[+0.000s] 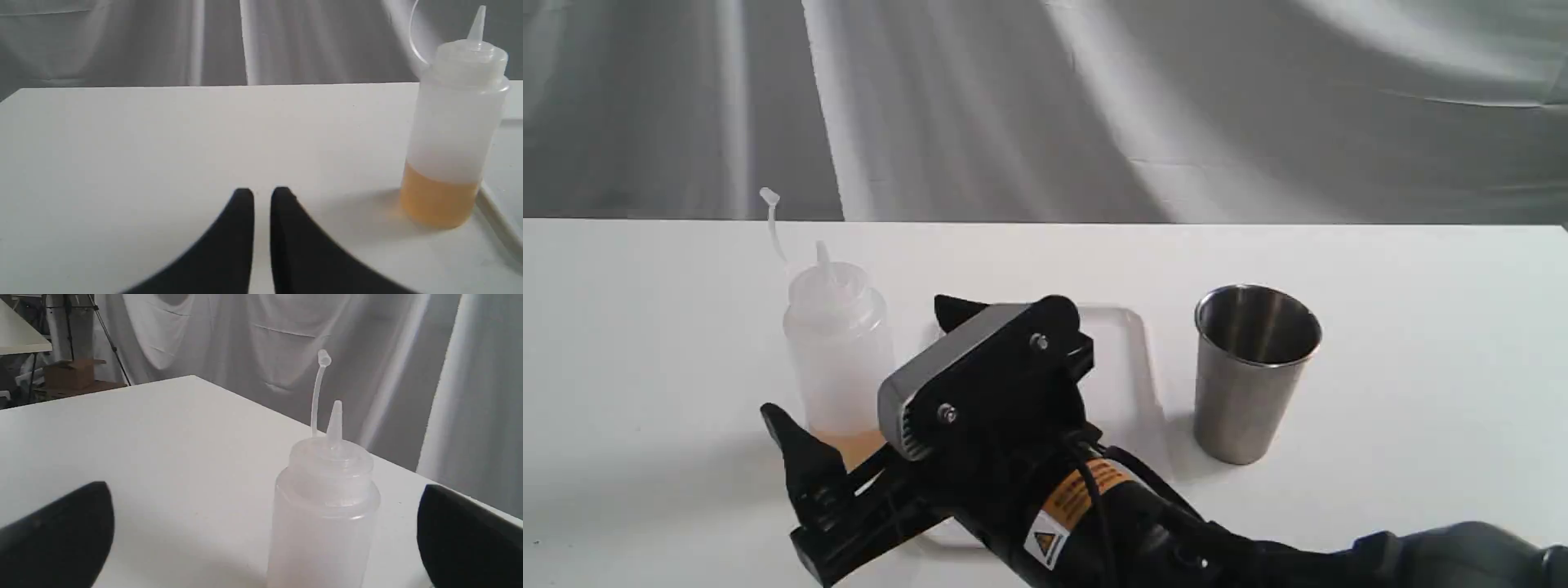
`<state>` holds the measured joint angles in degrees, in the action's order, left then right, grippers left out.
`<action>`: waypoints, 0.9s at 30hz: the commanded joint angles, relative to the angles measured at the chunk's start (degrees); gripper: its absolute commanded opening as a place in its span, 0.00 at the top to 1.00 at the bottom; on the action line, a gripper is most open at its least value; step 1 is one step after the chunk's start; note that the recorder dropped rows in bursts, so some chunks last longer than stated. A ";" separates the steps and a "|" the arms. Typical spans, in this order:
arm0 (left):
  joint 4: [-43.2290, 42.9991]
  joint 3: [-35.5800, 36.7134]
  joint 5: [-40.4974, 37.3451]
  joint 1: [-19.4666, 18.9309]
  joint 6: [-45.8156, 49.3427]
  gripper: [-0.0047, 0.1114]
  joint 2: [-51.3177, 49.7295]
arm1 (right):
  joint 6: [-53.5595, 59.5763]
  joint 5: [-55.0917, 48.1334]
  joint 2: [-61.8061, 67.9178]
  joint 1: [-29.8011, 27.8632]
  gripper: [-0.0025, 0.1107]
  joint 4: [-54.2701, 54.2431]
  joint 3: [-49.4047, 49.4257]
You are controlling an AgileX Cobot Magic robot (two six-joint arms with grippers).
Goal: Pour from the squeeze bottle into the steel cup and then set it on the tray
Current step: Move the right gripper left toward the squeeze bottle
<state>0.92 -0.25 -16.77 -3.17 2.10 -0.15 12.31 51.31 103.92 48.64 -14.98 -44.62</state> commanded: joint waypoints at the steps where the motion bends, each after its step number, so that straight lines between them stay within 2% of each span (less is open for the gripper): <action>1: 0.17 0.25 0.49 0.46 -0.26 0.89 0.15 | 4.35 1.09 -0.20 -0.04 0.05 0.00 -0.20; 18: 0.17 0.25 0.49 0.46 -0.14 0.89 0.15 | 6.96 0.92 6.52 -0.26 0.05 -1.39 -6.15; 27: 0.17 0.25 0.49 0.46 -0.26 0.89 0.15 | 2.56 2.14 8.41 -3.46 0.05 -0.88 -6.15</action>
<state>0.92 -0.25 -16.77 -3.17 2.10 -0.15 15.49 52.58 112.30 45.68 -16.45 -50.40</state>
